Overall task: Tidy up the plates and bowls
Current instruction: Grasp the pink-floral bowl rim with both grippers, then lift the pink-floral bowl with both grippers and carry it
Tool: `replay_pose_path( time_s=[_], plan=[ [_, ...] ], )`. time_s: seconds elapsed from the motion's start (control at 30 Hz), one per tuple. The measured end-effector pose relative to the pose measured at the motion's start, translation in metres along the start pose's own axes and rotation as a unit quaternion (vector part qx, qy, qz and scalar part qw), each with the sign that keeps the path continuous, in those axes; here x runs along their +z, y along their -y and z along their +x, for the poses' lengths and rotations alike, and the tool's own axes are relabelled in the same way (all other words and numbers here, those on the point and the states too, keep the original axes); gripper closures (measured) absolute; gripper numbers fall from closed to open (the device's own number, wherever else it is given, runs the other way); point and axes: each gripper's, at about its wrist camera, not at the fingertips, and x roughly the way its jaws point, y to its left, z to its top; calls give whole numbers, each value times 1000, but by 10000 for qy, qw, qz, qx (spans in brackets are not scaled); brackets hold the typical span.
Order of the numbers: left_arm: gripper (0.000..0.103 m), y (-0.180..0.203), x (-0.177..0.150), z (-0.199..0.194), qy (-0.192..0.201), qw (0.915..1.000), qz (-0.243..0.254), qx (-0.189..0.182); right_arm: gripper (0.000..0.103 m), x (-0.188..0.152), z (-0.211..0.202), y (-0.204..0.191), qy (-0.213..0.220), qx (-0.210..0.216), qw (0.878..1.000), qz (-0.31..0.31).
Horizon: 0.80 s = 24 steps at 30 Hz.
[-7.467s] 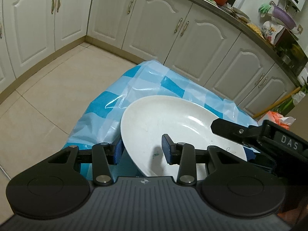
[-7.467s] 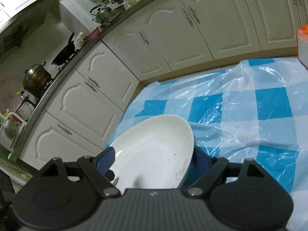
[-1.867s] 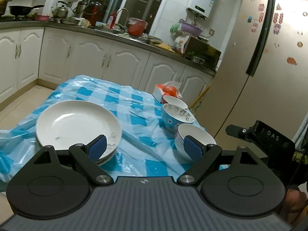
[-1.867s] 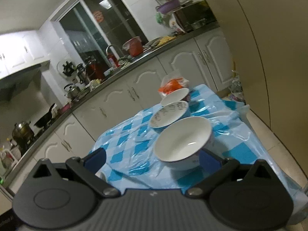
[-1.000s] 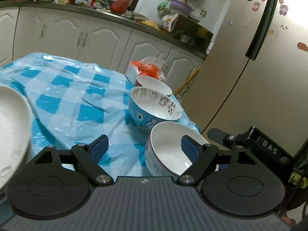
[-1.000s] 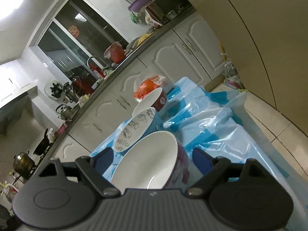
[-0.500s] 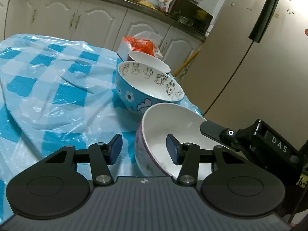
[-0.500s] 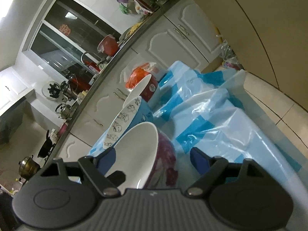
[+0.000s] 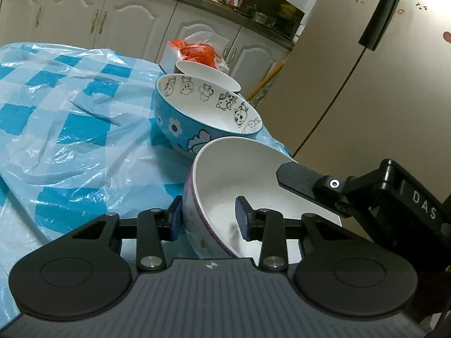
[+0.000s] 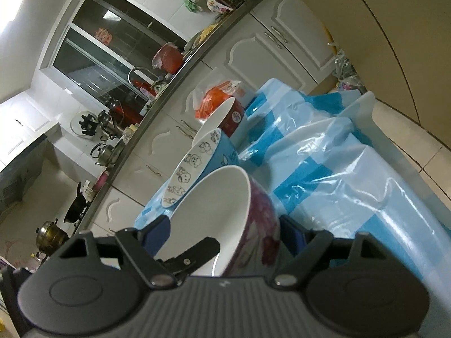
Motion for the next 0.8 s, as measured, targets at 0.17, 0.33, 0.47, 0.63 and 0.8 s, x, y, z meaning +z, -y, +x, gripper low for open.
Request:
replay_pose_path(
  time_s=[0.17, 0.33, 0.47, 0.63, 0.8],
  plan=[
    [62, 4, 1, -3, 75, 10000, 49, 25, 19, -1, -2, -9, -13, -98, 9999, -116],
    [62, 7, 3, -15, 194, 9998, 61, 59, 18, -3, -9, -15, -26, -9, 9999, -96],
    [62, 4, 3, -26, 216, 9997, -75, 111, 18, -7, -16, -28, -22, -5, 9998, -201],
    [62, 4, 1, -44, 251, 9995, -157, 119, 18, -12, -26, -38, -66, 105, 9998, -183],
    [62, 3, -3, -62, 252, 9995, -158, 119, 18, -18, -36, -44, -209, 167, 9995, -161]
  ],
)
